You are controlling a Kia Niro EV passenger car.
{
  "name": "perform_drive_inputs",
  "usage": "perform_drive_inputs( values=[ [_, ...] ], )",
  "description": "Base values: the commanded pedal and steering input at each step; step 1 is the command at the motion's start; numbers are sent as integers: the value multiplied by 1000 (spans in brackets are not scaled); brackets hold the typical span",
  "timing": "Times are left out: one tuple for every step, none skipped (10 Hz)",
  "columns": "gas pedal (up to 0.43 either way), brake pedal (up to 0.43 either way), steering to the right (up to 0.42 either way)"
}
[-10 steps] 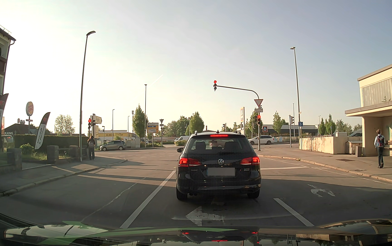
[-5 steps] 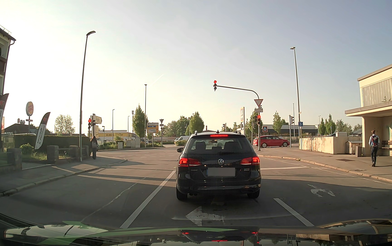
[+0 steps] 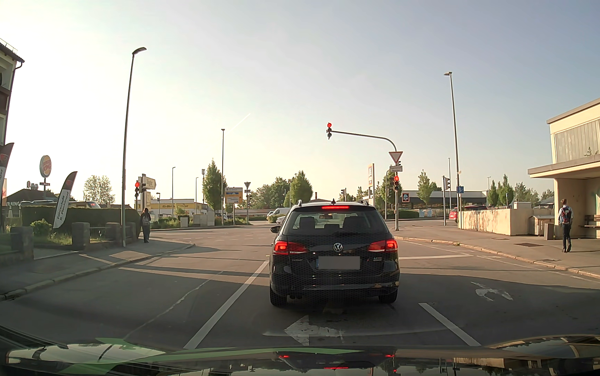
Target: Follow the waypoints while adhering to traffic rules and regulations
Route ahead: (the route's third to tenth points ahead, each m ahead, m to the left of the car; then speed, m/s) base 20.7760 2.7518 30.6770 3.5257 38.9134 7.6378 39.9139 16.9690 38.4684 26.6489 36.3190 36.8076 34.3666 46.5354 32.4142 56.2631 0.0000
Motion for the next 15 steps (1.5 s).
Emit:
perform_drive_inputs(
  values=[
    [0, 348, -6],
    [0, 348, -5],
    [0, 348, -5],
    [0, 348, -5],
    [0, 348, -5],
    [0, 348, -5],
    [0, 348, -6],
    [0, 348, -6],
    [0, 348, -6],
    [0, 348, -5],
    [0, 348, -5],
    [0, 348, -5],
    [0, 348, -5],
    [0, 348, -6],
    [0, 348, -5]
  ],
)
